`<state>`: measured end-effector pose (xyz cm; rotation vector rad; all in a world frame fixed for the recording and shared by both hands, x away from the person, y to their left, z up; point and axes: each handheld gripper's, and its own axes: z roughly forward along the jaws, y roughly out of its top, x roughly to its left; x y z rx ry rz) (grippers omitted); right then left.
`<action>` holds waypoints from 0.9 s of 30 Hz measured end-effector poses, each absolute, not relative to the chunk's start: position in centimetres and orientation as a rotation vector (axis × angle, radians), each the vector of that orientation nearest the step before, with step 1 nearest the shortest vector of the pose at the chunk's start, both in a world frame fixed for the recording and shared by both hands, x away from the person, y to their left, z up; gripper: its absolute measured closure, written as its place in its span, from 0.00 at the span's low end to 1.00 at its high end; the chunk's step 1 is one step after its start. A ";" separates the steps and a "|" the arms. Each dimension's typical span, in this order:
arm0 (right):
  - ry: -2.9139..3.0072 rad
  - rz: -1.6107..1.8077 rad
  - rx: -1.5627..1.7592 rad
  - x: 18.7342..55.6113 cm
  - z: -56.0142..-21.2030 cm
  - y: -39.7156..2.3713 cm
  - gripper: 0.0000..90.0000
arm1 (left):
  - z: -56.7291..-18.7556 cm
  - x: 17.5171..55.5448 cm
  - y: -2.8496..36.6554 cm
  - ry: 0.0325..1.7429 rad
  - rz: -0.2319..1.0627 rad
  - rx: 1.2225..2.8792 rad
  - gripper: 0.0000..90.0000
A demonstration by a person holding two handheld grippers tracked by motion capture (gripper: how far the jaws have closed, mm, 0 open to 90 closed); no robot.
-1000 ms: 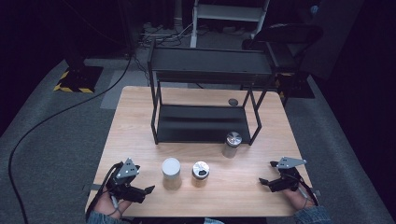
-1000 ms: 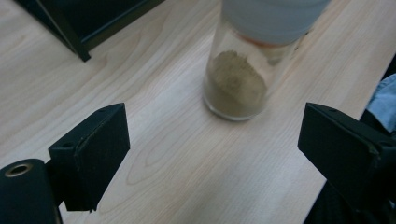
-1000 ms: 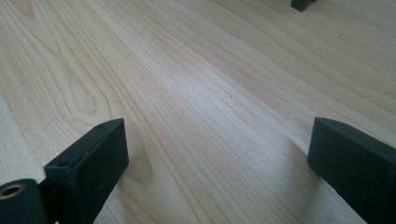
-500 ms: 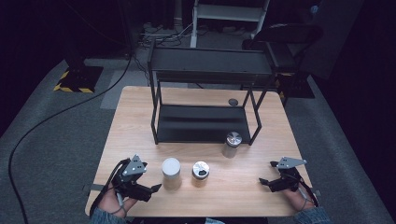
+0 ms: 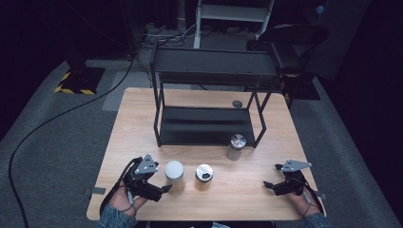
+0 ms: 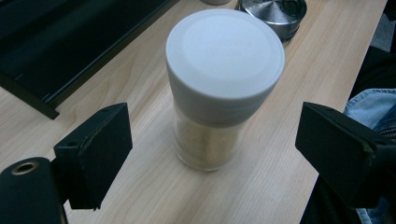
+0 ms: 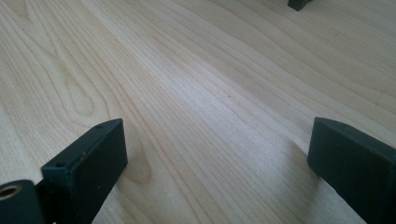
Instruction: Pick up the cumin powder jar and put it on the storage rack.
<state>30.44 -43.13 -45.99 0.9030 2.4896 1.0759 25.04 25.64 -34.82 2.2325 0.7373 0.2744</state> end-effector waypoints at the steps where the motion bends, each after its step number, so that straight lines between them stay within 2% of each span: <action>1: 2.489 1.076 0.904 30.4 -46.0 -43.1 0.05 | -34.8 25.2 25.5 0.733 0.271 2.235 0.12; 27: 2.480 1.072 0.916 30.3 -46.0 -43.0 0.05 | -35.0 27.9 23.4 0.688 0.216 2.257 0.14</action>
